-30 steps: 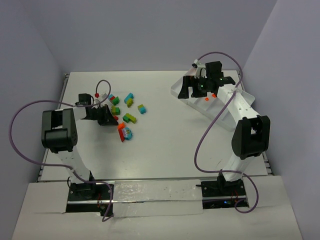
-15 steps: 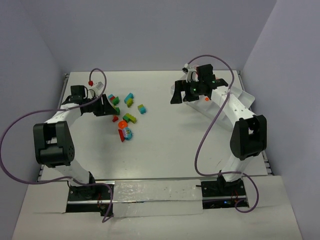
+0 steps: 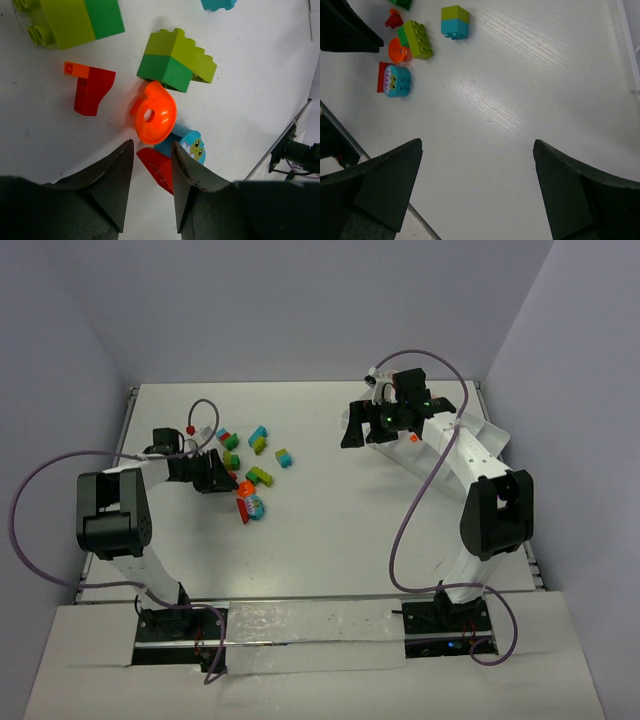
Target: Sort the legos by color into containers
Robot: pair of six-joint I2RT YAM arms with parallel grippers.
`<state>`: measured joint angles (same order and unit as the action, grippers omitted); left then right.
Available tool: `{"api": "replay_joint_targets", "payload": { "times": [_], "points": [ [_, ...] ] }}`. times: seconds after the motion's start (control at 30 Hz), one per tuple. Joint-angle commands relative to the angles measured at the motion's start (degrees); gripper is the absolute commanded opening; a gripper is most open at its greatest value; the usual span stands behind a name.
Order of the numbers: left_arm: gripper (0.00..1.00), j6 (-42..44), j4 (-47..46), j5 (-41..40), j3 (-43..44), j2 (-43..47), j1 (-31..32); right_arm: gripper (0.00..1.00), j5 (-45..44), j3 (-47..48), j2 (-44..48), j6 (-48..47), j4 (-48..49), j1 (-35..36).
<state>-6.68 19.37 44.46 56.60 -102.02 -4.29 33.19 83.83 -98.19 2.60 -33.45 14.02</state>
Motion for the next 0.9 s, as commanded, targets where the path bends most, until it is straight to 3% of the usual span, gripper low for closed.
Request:
{"api": "replay_joint_targets", "payload": {
  "times": [0.0,0.2,0.47,0.87],
  "points": [
    [0.44,-1.1,-3.0,2.2,0.7,-2.5,0.0,0.98,-0.4,0.1,1.9,-0.8,1.4,0.4],
    [0.44,-2.5,-4.2,3.2,2.0,-5.3,0.6,0.98,-0.3,0.1,1.6,-0.8,1.3,0.4],
    [0.35,-3.7,-5.5,2.4,2.4,-6.6,2.2,0.98,-0.1,0.2,1.0,-0.8,1.4,0.4],
    [0.01,-2.9,-2.8,0.4,4.8,-2.6,2.3,0.98,2.2,-1.7,1.9,-0.2,2.6,1.3]
  ]
}}
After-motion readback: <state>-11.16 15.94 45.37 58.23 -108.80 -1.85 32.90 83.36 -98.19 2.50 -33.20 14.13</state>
